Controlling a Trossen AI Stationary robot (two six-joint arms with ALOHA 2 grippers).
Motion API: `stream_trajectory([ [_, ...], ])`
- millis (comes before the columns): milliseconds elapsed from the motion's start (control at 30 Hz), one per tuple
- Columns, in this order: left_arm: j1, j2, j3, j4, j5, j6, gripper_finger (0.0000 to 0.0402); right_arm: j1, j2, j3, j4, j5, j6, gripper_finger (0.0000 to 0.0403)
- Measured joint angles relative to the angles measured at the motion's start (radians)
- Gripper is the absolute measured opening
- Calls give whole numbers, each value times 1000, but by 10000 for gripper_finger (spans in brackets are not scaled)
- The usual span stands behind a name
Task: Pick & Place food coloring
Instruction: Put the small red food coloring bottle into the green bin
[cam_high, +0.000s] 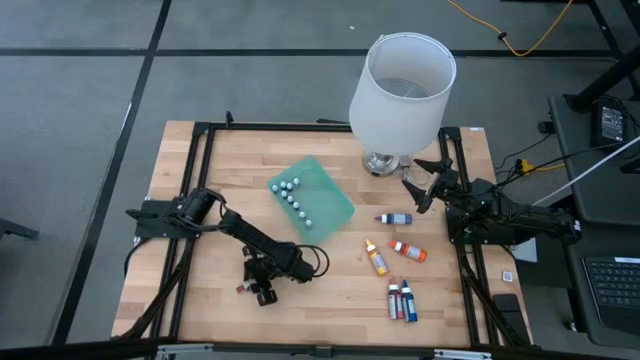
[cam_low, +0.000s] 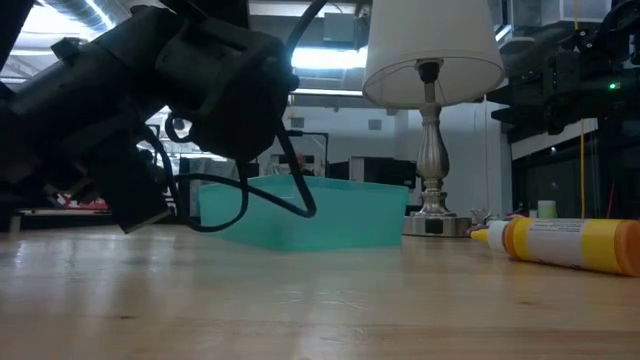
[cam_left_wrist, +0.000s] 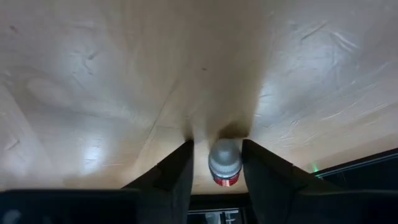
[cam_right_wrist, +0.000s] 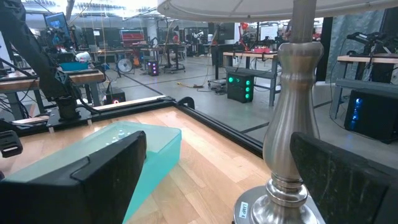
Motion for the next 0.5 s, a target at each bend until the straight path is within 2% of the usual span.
stream_trajectory([
  [267, 0, 0, -1, 4, 1, 2, 73, 0, 0, 0, 0, 0, 0, 397],
  [500, 5, 1, -1, 6, 7, 9, 64, 0, 0, 0, 0, 0, 0, 397],
])
